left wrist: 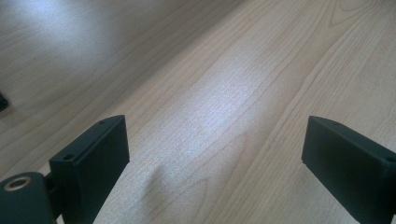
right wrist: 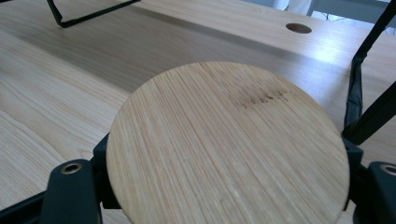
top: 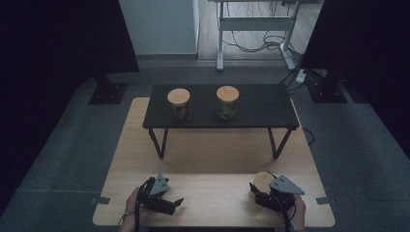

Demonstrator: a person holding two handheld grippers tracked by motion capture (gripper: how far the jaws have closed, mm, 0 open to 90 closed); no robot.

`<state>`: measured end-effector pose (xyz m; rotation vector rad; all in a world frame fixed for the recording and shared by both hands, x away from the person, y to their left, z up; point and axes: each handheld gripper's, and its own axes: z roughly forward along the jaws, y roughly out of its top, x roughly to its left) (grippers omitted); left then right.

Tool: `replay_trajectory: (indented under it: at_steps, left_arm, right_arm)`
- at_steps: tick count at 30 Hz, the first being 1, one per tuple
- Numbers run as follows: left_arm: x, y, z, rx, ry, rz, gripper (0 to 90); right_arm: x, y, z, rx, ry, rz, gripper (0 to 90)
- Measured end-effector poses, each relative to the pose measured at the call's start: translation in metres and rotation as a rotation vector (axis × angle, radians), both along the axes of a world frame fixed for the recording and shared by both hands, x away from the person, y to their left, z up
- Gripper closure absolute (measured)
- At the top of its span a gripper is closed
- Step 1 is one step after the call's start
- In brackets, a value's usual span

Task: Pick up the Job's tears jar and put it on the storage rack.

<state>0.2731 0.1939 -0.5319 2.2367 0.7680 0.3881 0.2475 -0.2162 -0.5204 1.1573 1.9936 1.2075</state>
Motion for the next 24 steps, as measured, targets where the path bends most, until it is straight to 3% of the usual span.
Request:
replay_trajectory:
  at_steps: [24]
  left_arm:
    - [0.000,-0.001,-0.001,0.000,0.007,0.001,7.2]
  right_arm:
    - [0.001,-0.002,0.018,0.021,-0.044,0.004,24.6]
